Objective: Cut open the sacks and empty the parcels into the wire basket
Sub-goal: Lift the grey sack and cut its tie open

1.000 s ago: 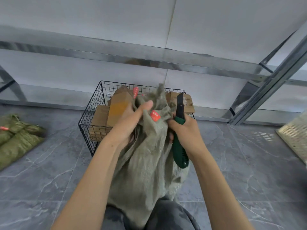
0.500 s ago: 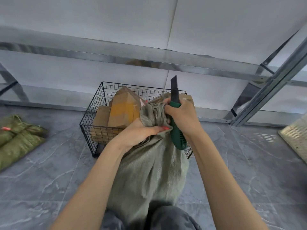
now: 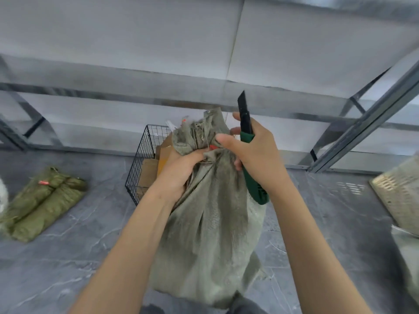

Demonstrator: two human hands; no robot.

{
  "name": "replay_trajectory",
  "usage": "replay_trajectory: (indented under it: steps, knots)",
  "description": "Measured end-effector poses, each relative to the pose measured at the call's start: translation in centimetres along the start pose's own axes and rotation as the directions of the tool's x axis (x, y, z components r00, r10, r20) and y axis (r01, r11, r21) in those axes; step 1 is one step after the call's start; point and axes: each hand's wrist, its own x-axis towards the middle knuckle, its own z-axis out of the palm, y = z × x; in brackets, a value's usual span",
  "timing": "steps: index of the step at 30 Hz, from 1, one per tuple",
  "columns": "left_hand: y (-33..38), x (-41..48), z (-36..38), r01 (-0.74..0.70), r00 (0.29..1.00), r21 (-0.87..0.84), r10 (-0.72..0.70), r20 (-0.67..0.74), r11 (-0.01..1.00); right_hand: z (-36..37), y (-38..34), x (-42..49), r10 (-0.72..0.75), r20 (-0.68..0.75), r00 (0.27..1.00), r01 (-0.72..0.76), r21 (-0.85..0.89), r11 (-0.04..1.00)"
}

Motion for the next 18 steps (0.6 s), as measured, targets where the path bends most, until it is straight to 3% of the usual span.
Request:
replay_trajectory:
  steps: [5, 14, 18]
  knots:
    - [9.7, -0.5, 4.3, 0.032, 0.994, -0.062, -0.038, -0.101, 0.998, -3.3, -8.1, -0.6, 0.003, 0.067, 0.998, 0.003, -0.09, 0.996]
    - [27.7, -1.7, 11.5, 0.067, 0.99, -0.049, -0.073, -0.121, 0.997, -8.2, -24.3, 0.6, 0.03, 0.143, 0.989, -0.046, 0.107, 0.993]
    - [34.0, -2.2, 13.9, 0.087, 0.989, -0.006, -0.087, -0.12, 0.996, -9.6, -29.7, 1.1, 0.008, 0.101, 0.995, -0.019, 0.102, 0.995]
